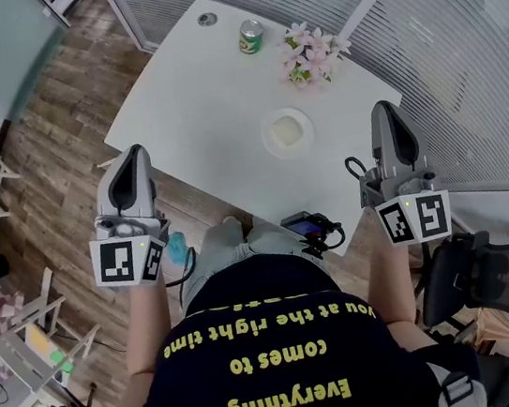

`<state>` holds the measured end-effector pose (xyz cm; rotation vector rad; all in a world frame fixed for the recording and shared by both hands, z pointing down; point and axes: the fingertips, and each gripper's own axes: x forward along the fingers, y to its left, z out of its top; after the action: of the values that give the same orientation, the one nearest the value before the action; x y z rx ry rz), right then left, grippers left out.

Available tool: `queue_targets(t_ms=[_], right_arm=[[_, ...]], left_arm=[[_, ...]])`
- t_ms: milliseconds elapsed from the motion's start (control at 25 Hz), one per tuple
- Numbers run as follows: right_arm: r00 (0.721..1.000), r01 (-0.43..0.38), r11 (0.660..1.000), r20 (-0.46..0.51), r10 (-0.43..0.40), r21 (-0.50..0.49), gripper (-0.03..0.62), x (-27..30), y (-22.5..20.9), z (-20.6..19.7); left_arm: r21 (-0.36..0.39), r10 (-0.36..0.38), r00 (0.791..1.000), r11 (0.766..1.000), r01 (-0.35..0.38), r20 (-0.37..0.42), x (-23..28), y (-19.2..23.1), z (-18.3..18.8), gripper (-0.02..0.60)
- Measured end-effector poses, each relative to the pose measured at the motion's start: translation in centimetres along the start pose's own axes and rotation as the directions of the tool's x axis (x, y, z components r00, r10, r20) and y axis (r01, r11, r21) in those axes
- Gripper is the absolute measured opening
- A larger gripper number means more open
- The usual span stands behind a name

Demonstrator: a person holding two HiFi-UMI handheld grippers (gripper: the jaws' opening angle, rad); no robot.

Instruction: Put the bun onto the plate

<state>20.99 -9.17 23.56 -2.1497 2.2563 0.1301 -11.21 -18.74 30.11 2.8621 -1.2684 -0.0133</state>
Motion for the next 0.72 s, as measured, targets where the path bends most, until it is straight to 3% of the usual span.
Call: queue_targets(t_ms=[720], right_arm=[[1.000, -0.010, 1.000, -0.004, 0.010, 0.000, 0.006, -0.03, 0.43, -0.28]], left_arm=[[-0.001, 0.009, 1.000, 1.000, -0.009, -0.001, -0.57, -0.19, -0.06, 0.000]])
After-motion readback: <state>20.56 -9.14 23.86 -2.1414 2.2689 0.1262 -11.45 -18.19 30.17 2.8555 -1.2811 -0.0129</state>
